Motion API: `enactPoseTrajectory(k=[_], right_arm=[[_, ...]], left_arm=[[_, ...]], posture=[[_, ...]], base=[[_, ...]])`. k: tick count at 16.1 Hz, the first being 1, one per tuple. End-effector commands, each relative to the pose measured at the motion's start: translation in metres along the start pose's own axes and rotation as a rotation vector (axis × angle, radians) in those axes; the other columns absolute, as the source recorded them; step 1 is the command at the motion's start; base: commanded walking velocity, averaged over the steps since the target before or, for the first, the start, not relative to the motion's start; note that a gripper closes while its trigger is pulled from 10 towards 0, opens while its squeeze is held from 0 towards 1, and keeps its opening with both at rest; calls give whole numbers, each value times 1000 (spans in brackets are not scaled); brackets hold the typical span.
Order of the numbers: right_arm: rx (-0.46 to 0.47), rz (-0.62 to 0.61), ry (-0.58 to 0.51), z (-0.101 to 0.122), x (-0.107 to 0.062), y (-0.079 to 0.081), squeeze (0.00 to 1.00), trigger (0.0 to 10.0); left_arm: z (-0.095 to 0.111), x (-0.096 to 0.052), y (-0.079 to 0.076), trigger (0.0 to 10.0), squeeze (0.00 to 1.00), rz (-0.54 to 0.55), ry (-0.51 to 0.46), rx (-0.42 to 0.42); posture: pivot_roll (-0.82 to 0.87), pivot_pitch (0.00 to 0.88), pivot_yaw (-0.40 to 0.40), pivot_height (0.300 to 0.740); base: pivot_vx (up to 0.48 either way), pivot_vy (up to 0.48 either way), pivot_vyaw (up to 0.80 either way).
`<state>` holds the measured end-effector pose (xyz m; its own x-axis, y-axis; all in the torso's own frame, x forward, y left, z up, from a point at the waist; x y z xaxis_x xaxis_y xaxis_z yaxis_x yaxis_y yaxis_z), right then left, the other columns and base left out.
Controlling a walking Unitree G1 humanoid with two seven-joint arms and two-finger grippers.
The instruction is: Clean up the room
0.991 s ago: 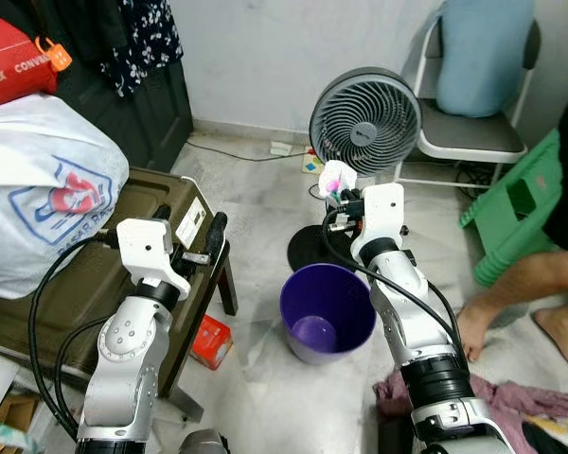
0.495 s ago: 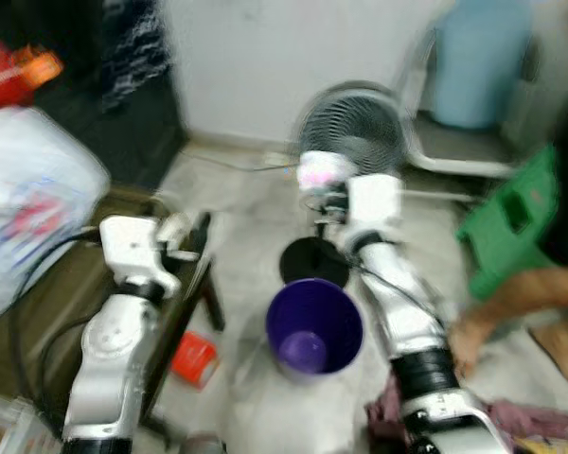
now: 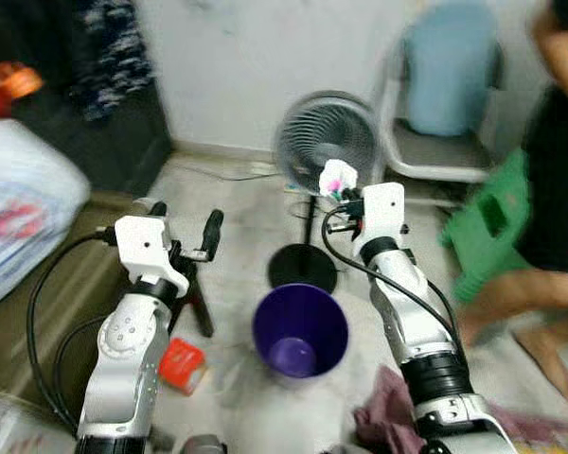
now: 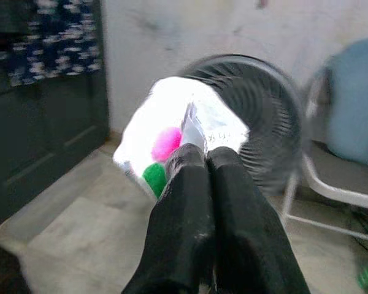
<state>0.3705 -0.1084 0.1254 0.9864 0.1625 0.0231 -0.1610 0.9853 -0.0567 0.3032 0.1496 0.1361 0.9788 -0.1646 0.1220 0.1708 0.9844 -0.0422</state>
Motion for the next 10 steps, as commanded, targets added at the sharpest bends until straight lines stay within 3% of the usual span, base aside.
enactPoseTrajectory(k=[1, 5, 10], right_arm=[[-1, 3, -16, 5, 1, 3, 0, 10000], [-7, -54, 43, -7, 2, -5, 0, 10000], [6, -81, 52, -8, 4, -9, 0, 10000]], left_arm=[[0, -3, 4, 10000, 0, 23, 2, 7], [-4, -6, 9, 10000, 0, 16, 26, 44], [-2, -5, 11, 10000, 0, 14, 25, 60]], posture=[[74, 45, -15, 740], [76, 50, -12, 740], [81, 43, -8, 740]], base=[[0, 0, 800], [0, 0, 719], [0, 0, 0]])
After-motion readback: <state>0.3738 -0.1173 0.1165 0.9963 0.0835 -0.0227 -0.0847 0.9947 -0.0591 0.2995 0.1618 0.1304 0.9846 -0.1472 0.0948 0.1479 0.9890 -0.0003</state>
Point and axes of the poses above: a point about 5 cm out from each wrist's last joint towards the gripper, its own x axis pointing out of the wrist towards the gripper, its own z axis along the axis of the wrist's last joint, y = z × x, the point moved 4 cm from there along x, pointing out of the wrist towards the gripper, and after that the axes turned 1 degree about x, right-handed, at the moved point
